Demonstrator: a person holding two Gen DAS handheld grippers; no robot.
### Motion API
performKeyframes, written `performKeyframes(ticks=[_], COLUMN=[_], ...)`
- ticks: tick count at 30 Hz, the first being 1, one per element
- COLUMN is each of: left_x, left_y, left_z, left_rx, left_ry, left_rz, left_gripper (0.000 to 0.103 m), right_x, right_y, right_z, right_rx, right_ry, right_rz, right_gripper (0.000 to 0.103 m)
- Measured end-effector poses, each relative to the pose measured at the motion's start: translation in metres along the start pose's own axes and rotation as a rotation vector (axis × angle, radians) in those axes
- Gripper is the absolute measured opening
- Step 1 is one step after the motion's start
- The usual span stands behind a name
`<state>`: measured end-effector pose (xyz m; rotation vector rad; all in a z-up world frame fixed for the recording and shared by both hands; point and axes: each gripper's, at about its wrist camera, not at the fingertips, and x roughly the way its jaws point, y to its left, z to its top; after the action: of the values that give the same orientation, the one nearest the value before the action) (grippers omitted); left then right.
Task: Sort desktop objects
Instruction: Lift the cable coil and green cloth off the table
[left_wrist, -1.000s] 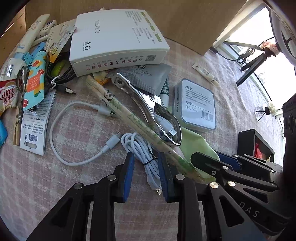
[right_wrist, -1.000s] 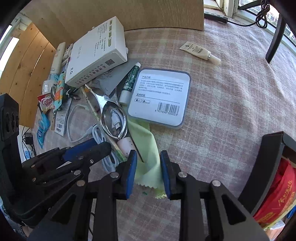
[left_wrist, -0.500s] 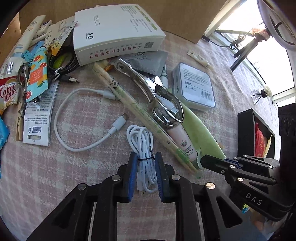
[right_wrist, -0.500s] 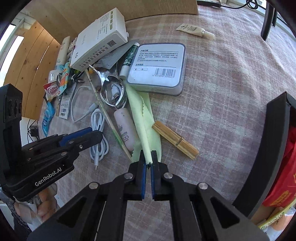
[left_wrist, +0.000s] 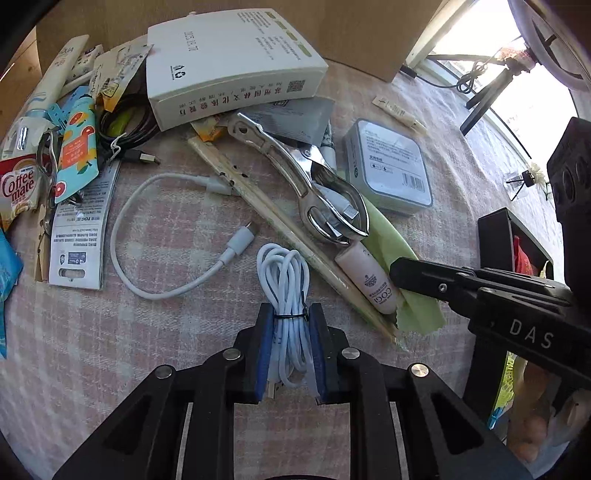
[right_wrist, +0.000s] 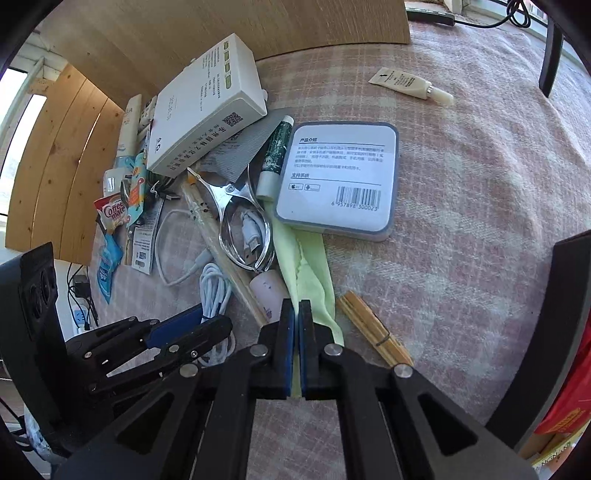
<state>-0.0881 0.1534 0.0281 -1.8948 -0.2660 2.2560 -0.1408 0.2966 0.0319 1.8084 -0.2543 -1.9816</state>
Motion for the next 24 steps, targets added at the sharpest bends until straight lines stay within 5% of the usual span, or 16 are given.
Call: performKeyframes(ticks=[13, 19, 24], left_x=[-0.041, -0.046, -0.049], left_y=[-0.003, -0.004, 0.003], left_z=[-0.016, -0.030, -0.035], left_rx=[0.058, 0.034, 0.005], left_ry=[-0.069, -0.080, -0.092], left_rz=[0.010, 0.010, 0.011], left_gripper=[0.018, 0.018, 0.018], right_x=[-0.082, -0.049, -0.003], right_y=[-0.024, 0.010, 0.028], right_z=[-0.043, -0.015, 0.003], right_rx=[-0.027, -0.101, -0.158], right_ry=[-0.162, -0.125, -0.045], right_rz=[-0.041, -0.102, -0.207], right_gripper=[0.008, 0.035, 0.031])
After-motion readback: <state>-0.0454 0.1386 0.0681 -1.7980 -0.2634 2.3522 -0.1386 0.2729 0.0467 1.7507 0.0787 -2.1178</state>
